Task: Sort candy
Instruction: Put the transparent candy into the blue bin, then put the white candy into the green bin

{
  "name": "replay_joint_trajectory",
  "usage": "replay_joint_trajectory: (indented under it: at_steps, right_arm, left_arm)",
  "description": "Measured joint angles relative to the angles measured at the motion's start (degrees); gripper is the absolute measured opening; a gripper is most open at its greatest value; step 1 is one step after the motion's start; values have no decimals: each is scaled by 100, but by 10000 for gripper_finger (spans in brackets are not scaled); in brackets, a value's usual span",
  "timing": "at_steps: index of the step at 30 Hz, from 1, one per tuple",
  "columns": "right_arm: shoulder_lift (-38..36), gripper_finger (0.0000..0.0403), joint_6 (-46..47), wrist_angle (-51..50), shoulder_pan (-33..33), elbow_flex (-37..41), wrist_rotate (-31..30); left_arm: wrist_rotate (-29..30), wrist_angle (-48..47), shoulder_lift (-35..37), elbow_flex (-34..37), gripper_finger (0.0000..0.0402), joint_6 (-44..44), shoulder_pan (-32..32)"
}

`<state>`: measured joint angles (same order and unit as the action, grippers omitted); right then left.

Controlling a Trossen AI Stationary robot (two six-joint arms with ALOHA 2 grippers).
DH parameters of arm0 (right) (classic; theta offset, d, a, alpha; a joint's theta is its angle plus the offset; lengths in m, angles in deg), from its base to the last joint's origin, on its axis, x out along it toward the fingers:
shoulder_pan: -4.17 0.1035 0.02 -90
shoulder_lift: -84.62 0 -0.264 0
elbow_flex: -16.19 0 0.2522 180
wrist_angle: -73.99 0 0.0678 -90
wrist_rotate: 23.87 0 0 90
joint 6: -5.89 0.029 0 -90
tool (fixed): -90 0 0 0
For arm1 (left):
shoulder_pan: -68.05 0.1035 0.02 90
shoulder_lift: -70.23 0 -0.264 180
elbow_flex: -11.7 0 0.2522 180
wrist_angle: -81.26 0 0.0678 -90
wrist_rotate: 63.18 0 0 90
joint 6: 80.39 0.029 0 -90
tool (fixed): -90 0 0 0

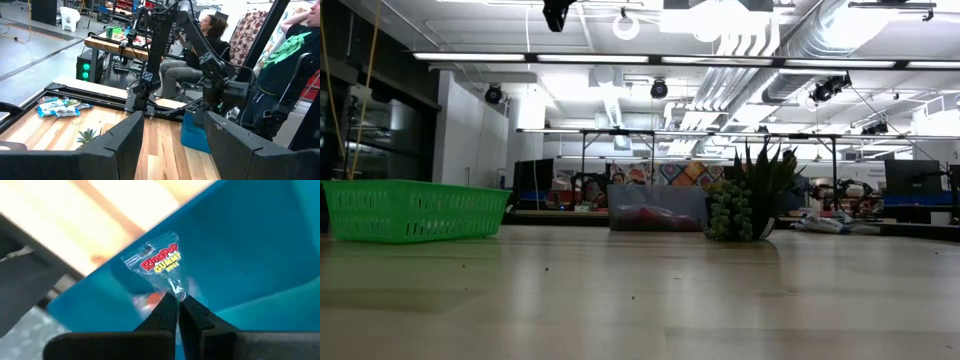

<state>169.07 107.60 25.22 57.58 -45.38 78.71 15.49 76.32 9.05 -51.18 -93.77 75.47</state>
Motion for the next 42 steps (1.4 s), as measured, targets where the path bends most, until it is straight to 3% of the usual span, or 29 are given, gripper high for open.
replay_joint_trajectory:
  at_steps: [6, 9, 14, 18, 22, 26, 29, 32, 37, 42]
  right_arm:
    - [155, 41, 157, -282, 0, 0, -10]
    - [138, 96, 210, -304, 0, -1, 21]
    - [-70, 195, -608, -263, -29, -104, 342]
    - [-602, 239, -1059, -248, -116, -281, 379]
    - [-1356, 247, -1165, -255, -468, -347, -581]
    - [-2105, 247, -1660, -238, -1138, -356, -2357]
    - [-2487, 248, -2662, -91, -1769, -356, -3567]
    - [-2673, 248, -4275, 492, -2523, -356, -4152]
    - [-2506, 248, -7213, 2240, -3730, -356, -4263]
    - [-2108, 248, -9503, 3669, -4400, -356, -3580]
  left_arm:
    - [0, 0, 0, 0, 197, -3, -1]
    - [0, 0, 0, 0, 197, 0, -1]
    - [0, 2, 0, 0, 197, 0, 4]
    - [0, 2, 0, 0, 197, 0, 4]
    - [29, 2, 0, 0, 197, 2, 4]
    - [195, 2, 0, 0, 197, 2, 4]
    - [208, 2, 0, 0, 197, 22, 4]
    - [208, 2, 0, 0, 197, 195, 4]
    - [245, 66, 0, 0, 197, 314, 4]
    - [312, 219, 2, -2, 197, 262, 4]
